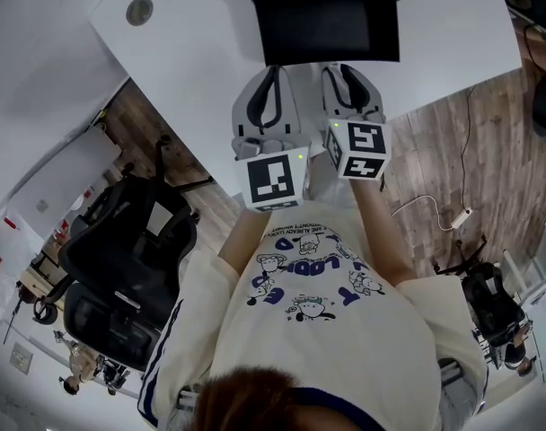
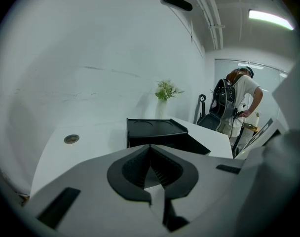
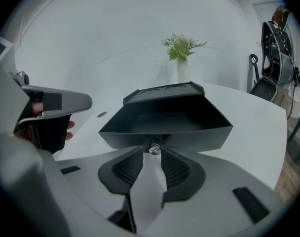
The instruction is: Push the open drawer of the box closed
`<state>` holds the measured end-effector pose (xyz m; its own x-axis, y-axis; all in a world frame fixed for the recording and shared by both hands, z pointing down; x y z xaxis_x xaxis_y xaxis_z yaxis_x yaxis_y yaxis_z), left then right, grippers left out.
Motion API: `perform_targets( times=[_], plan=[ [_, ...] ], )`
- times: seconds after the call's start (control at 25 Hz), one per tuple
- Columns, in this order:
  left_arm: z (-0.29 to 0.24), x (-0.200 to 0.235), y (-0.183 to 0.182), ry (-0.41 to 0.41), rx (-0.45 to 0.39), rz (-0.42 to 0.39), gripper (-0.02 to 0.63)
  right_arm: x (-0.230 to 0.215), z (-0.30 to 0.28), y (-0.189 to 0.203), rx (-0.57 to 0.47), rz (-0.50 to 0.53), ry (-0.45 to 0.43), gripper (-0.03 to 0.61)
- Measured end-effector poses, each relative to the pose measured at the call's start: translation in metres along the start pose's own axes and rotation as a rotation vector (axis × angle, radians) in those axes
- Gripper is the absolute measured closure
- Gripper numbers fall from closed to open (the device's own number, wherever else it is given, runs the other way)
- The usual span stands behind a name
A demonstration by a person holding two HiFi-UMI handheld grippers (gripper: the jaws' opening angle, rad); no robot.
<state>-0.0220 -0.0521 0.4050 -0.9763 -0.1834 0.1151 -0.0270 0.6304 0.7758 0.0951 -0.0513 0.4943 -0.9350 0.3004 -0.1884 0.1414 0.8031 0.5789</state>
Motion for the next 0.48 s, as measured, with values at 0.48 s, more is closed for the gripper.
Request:
perform_targets(
  times=[0.48],
  plan=[
    [-0.005, 0.006, 0.006, -0.019, 0.015, 0.008, 0.6, -0.006, -0.013, 0.005, 0.052, -0.011, -0.009, 0.48]
  ],
)
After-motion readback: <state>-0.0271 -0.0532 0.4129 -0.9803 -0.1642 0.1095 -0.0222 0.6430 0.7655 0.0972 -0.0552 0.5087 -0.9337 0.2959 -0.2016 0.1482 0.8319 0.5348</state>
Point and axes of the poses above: the fingertips, and each gripper's own axes: z backward along the fingers, x to its left, y out of its underside, the point moved 3 cm from there along z, backward along the fingers, and after that the axes turned 14 degrees about x, right-handed, at the moved point
